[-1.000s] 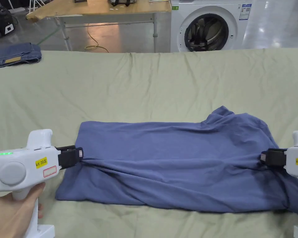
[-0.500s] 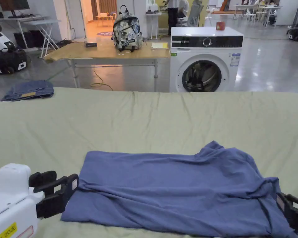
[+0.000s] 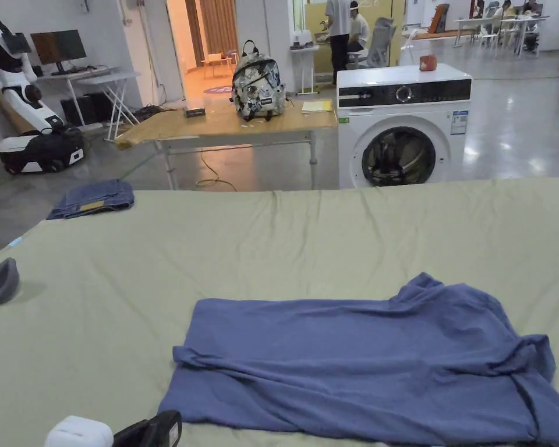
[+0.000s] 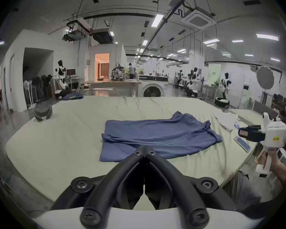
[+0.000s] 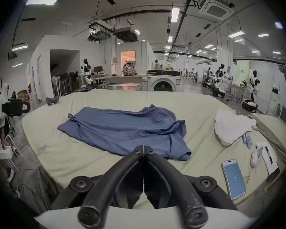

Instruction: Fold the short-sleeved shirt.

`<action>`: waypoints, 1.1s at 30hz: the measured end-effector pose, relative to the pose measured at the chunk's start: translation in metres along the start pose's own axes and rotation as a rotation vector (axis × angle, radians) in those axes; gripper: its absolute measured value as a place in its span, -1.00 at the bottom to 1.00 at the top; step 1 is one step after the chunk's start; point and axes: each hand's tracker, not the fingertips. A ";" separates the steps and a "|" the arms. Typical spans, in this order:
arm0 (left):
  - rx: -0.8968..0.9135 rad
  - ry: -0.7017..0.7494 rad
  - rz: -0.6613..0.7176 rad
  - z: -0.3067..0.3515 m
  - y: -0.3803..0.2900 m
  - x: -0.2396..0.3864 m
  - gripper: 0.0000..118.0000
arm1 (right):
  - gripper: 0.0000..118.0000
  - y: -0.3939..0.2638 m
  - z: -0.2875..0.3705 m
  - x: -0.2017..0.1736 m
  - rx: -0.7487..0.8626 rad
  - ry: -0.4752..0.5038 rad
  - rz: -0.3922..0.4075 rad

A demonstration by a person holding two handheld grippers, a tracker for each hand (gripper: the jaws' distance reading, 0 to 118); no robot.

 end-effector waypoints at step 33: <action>-0.636 0.172 0.103 -0.249 -0.033 -0.096 -1.00 | 0.31 0.005 -0.094 0.077 -0.261 -0.061 -0.299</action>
